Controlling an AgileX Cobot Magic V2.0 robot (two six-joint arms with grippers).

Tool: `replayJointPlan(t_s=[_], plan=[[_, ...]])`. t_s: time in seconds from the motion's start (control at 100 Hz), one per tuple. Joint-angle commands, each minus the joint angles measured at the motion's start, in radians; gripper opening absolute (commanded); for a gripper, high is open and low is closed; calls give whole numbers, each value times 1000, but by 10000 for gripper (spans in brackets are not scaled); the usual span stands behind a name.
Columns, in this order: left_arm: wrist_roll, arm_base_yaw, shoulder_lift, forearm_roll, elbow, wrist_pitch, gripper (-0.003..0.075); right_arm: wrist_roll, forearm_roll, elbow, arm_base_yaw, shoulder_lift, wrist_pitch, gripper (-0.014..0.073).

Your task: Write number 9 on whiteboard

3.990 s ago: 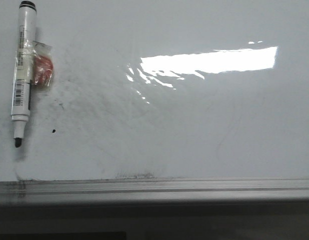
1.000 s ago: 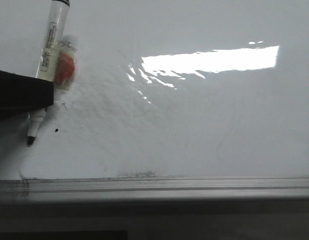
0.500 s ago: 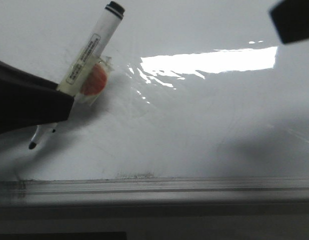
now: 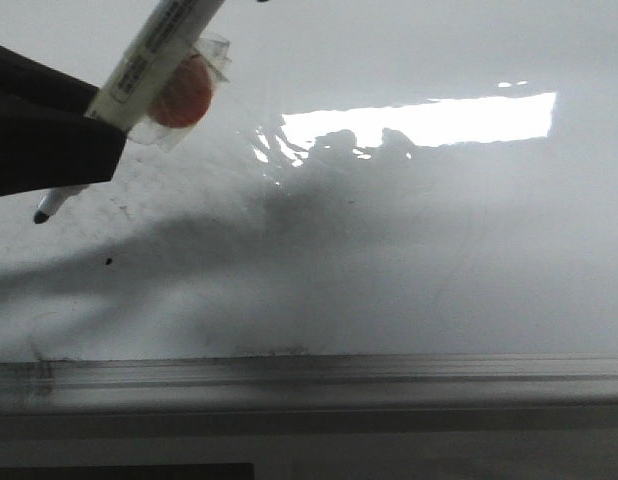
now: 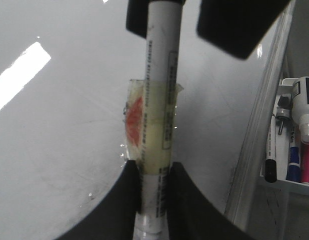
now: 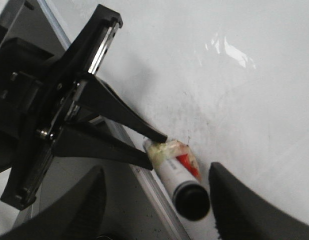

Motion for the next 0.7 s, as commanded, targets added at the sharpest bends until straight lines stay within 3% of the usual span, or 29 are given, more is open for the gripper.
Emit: replayJointPlan(t_s=[0.0, 0.09, 0.26, 0.36, 0.52, 0.58, 0.69], plan=[[-7, 2, -11, -5, -34, -78, -20, -9, 3, -50, 6, 15, -68, 381], [-7, 2, -11, -5, -34, -81, -20, -7, 5, -54, 0, 34, -56, 286], [-7, 2, -11, -5, -34, -81, -20, -7, 18, -54, -12, 39, -54, -70], [-7, 2, -11, -5, -34, -81, 17, -7, 18, -54, -12, 39, -49, -64], [-7, 2, -28, -64, -34, -78, 253, -11, 14, -54, -10, 39, -12, -63], [-7, 2, -48, -100, -34, -58, 288, -11, 14, -54, -12, 29, -7, -63], [-7, 8, -110, -180, -34, 28, 286, 4, 14, -54, -48, -8, 14, -63]])
